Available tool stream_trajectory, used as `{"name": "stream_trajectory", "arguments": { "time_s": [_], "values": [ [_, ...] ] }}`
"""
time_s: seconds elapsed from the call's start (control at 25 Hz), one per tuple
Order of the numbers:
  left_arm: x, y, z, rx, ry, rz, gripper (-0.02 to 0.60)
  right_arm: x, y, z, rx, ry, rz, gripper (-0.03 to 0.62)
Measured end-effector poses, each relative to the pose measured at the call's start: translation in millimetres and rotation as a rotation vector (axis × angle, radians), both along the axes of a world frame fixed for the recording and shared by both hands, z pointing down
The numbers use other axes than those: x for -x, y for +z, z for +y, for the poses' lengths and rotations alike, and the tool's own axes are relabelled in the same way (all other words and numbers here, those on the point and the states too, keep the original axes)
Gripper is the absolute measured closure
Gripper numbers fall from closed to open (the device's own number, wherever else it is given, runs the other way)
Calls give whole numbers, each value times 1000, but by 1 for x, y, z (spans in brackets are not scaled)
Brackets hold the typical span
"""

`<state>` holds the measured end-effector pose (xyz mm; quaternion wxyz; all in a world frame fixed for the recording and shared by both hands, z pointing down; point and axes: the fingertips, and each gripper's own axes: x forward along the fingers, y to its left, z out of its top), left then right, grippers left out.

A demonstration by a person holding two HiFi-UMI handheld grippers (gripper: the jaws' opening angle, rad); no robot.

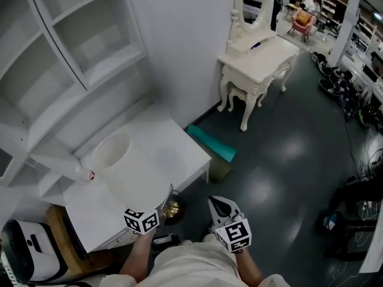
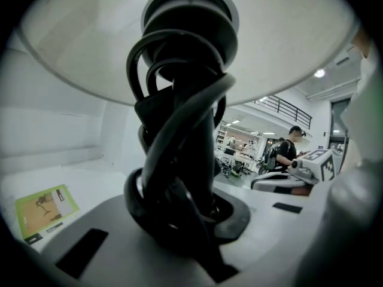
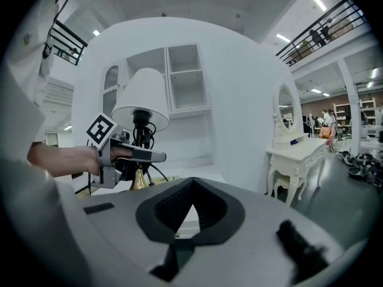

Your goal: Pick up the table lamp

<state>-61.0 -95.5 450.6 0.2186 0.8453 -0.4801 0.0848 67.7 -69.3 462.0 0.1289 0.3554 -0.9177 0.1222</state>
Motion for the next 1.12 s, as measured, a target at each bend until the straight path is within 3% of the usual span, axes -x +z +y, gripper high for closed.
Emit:
{"name": "stream_trajectory", "arguments": {
  "time_s": [0.12, 0.36, 0.64, 0.88, 1.12],
  "values": [
    [11, -10, 43, -13, 24, 7, 574, 18, -8, 30, -5, -5, 2, 583],
    [45, -8, 115, -41, 66, -70, 574, 63, -11, 91, -19, -17, 36, 583],
    [68, -2, 194, -65, 98, -49, 574, 98, -22, 162, -33, -33, 60, 583],
    [63, 6, 240, -60, 109, -45, 574, 93, -21, 203, -21, -35, 74, 583],
    [50, 3, 262, -76, 65, -40, 574, 74, -20, 217, -33, -48, 76, 583]
  ]
}}
